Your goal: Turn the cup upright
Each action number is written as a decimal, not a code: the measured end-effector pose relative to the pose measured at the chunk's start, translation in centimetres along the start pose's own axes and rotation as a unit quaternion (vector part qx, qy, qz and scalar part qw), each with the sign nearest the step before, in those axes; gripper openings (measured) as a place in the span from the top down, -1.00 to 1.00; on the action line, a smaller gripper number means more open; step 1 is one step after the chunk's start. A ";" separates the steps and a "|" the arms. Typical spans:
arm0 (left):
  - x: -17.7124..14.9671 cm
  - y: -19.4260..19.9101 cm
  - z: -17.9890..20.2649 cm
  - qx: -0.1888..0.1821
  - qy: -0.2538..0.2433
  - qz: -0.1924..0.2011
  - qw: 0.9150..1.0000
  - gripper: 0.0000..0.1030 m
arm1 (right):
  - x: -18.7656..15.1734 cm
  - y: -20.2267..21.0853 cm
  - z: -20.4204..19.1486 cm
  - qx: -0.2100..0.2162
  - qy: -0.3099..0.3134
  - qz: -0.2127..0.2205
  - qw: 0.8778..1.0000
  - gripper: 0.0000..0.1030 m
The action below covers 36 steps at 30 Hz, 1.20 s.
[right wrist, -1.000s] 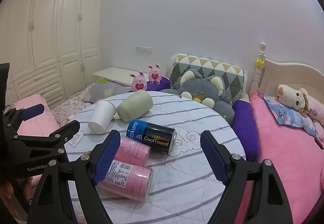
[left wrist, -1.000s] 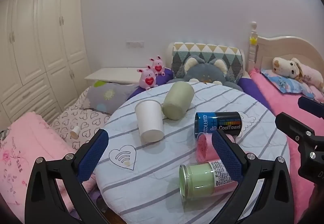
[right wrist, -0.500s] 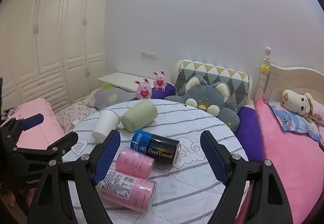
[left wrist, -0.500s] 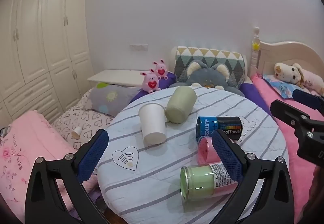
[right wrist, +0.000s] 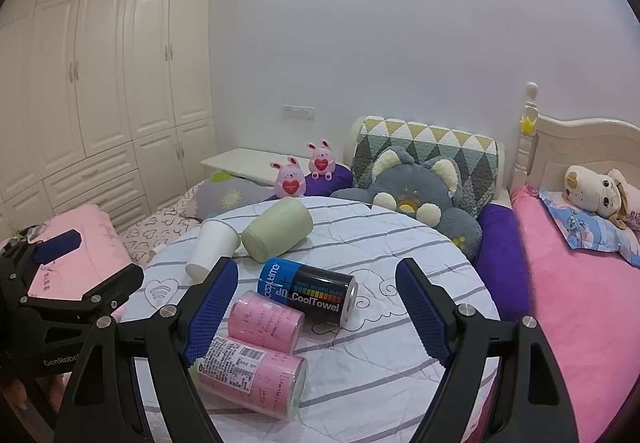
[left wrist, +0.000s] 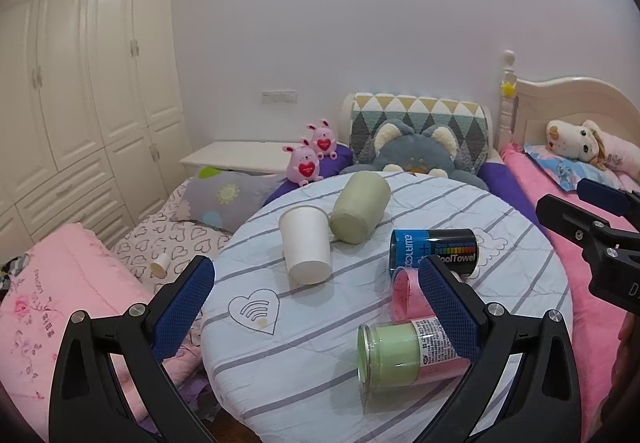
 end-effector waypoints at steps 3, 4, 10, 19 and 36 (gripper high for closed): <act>0.1 0.1 0.0 0.001 0.001 0.000 1.000 -1.00 | 0.1 0.0 0.0 0.000 -0.002 0.000 1.000 -0.60; 0.2 0.2 0.0 0.002 0.001 0.002 1.000 -1.00 | 0.1 0.0 0.1 0.001 -0.002 0.000 1.000 -0.60; 0.4 0.3 0.5 0.002 -0.009 0.003 1.000 -1.00 | 0.1 0.1 0.1 0.002 -0.004 0.002 1.000 -0.60; 0.7 0.5 0.5 0.002 -0.008 0.007 1.000 -1.00 | 0.2 0.0 -0.6 0.010 0.004 0.002 1.000 -0.61; 0.8 -0.1 0.4 -0.004 -0.004 0.000 1.000 -1.00 | 0.3 -1.0 -1.2 0.002 0.030 -0.008 1.000 -0.60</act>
Point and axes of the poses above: each gripper's, at about its wrist camera, not at the fingertips, and y roughly against the way its jaws point, z to its right, x to its top, the point moved 8 cm from there along -y, roughly the way its jaws point, and after that the axes turned 2 degrees about -x, right-handed, at the moved point
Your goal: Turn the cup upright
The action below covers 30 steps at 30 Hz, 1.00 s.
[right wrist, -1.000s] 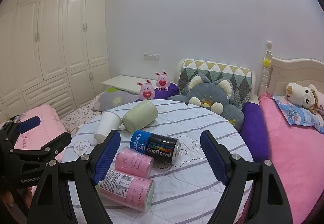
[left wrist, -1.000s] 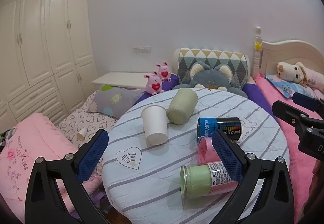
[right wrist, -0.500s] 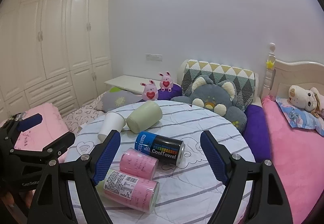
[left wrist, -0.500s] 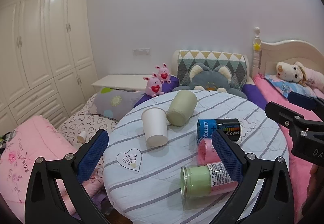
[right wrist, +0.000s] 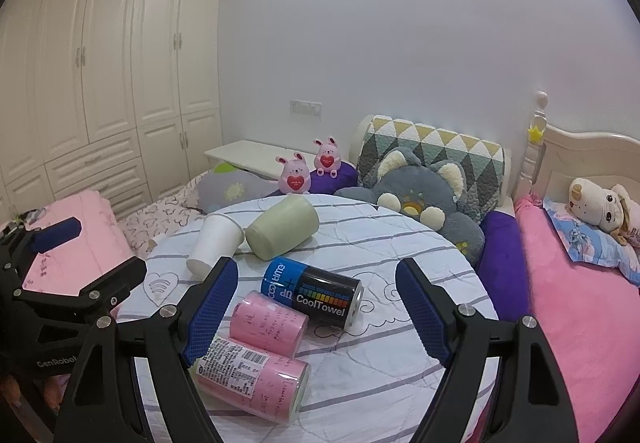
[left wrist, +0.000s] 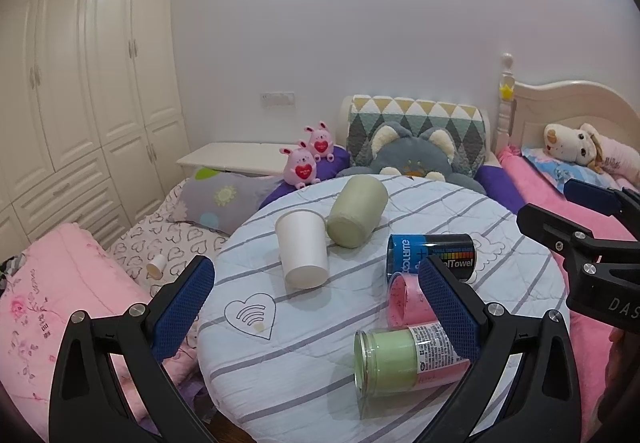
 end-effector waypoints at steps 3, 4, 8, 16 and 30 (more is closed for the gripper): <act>0.0 -0.5 -0.1 -0.001 0.004 -0.004 1.000 -1.00 | 0.2 -0.3 0.1 -0.007 0.011 -0.004 1.000 -0.60; 0.0 -0.8 -0.2 -0.002 0.006 -0.006 1.000 -1.00 | 0.3 -0.5 0.2 -0.009 0.015 -0.007 1.000 -0.60; -0.2 -1.9 -0.5 -0.002 0.012 -0.015 1.000 -1.00 | 0.5 -1.2 0.4 -0.008 0.031 -0.021 0.999 -0.60; -1.0 -5.0 -0.9 -0.004 0.027 -0.045 0.999 -1.00 | -0.6 -5.8 0.1 0.015 0.103 -0.102 0.989 -0.60; -1.6 -9.4 -0.1 -0.018 0.027 -0.095 0.995 -1.00 | -4.4 -13.4 -0.9 0.070 0.252 -0.262 0.929 -0.60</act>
Point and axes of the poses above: each gripper's, at about its wrist camera, not at the fingertips, and y roughly against the way its jaws point, z to its right, x to its top, the point moved 8 cm from there along -y, roughly the way its jaws point, and after that the axes turned 2 degrees about -x, right-handed, at the moved point
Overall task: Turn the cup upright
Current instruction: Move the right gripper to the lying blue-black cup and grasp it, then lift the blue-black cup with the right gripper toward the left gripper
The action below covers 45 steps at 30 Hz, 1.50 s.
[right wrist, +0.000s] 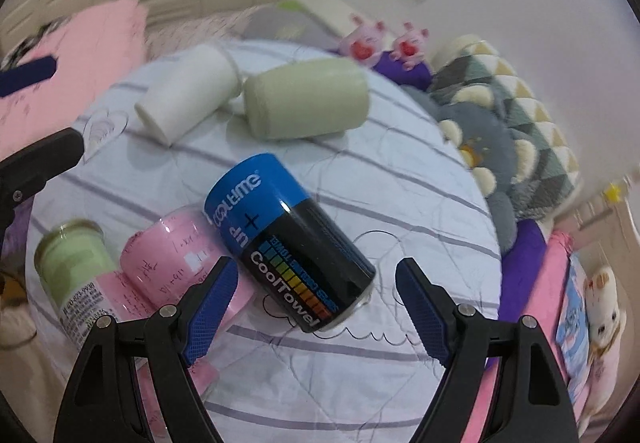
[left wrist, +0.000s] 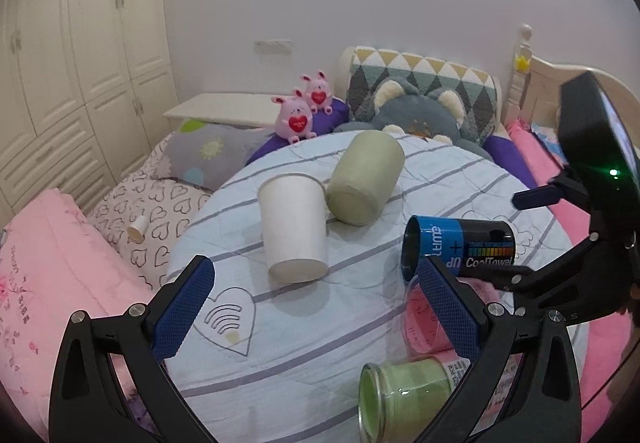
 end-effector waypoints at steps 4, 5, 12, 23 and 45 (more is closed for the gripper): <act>0.0 -0.6 0.6 -0.002 -0.004 -0.004 1.000 -1.00 | 0.4 -0.9 -0.2 0.022 0.043 -0.027 0.998 -0.60; -0.1 -0.8 0.8 -0.004 -0.005 -0.006 1.000 -1.00 | 0.7 -1.1 -0.1 0.023 0.050 -0.030 0.998 -0.60; -0.2 -1.5 1.5 0.002 -0.021 -0.016 1.000 -1.00 | 0.2 -3.9 -0.8 0.059 0.113 -0.094 0.987 -0.60; -0.2 -2.7 2.1 0.001 -0.025 -0.032 0.999 -1.00 | 1.0 -6.2 -0.6 0.106 0.066 -0.123 0.984 -0.45; 3.3 -4.2 5.6 0.008 -0.062 -0.041 0.997 -1.00 | -2.2 -6.9 7.6 0.185 -0.478 -0.076 0.855 -0.57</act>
Point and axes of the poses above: each gripper's, at about its wrist camera, not at the fingertips, and y roughly against the way its jaws point, z to its right, x to its top, the point moved 8 cm from there along -y, roughly the way its jaws point, and after that the axes turned 2 degrees about -x, right-handed, at the moved point
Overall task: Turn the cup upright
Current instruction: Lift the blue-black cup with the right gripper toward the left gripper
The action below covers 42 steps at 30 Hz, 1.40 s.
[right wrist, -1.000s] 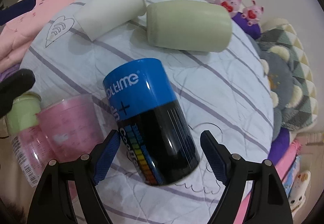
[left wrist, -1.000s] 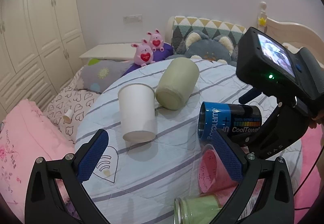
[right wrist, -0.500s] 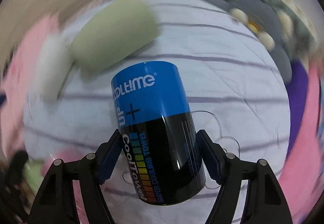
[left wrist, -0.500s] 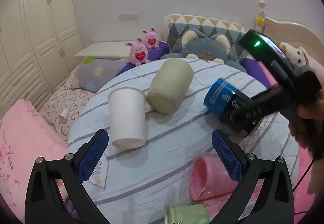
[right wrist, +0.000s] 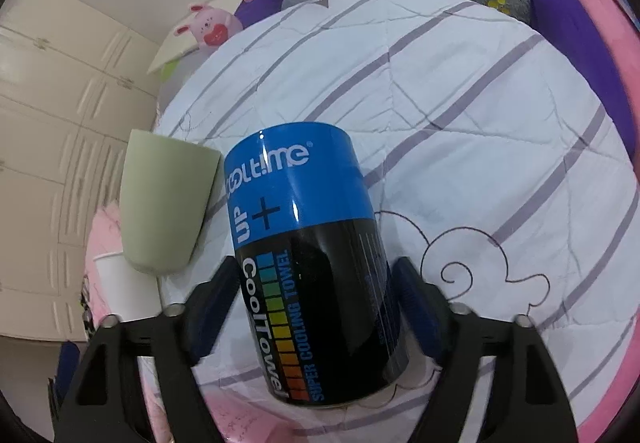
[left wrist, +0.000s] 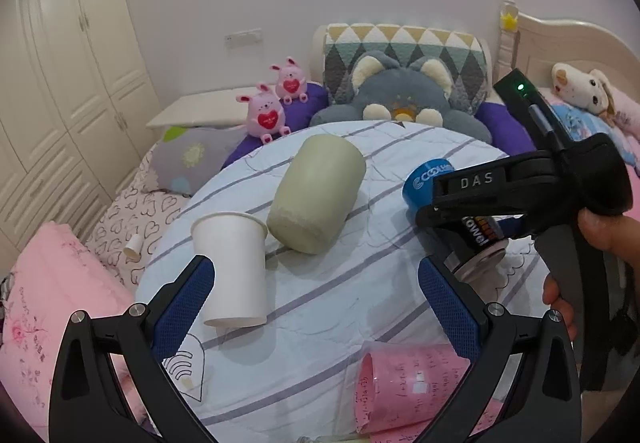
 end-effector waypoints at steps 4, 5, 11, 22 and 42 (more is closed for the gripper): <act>0.4 1.1 0.6 -0.009 0.003 0.005 1.000 -1.00 | 0.9 2.1 -0.5 0.018 0.023 0.014 0.999 -0.58; 0.6 1.2 0.9 -0.013 0.003 0.004 1.000 -1.00 | 1.0 2.6 -0.6 0.023 0.029 0.017 0.999 -0.58; 1.7 1.6 3.0 -0.017 -0.004 -0.002 1.000 -1.00 | 0.9 7.6 1.3 0.031 0.055 0.069 0.996 -0.58; 3.7 -2.5 8.3 -0.044 0.009 -0.093 0.995 -1.00 | 0.7 9.9 7.4 -0.004 0.053 0.109 0.993 -0.58; 2.4 -13.3 10.7 -0.056 0.109 -0.255 0.959 -0.96 | 1.9 6.5 10.6 0.026 0.079 0.091 0.992 -0.58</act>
Point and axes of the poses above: each gripper's, at about its wrist camera, not at the fingertips, and y roughly against the way its jaws point, z to its right, x to its top, the point moved 8 cm from there along -y, roughly the way its jaws point, and after that the axes turned 2 degrees about -x, right-handed, at the moved point
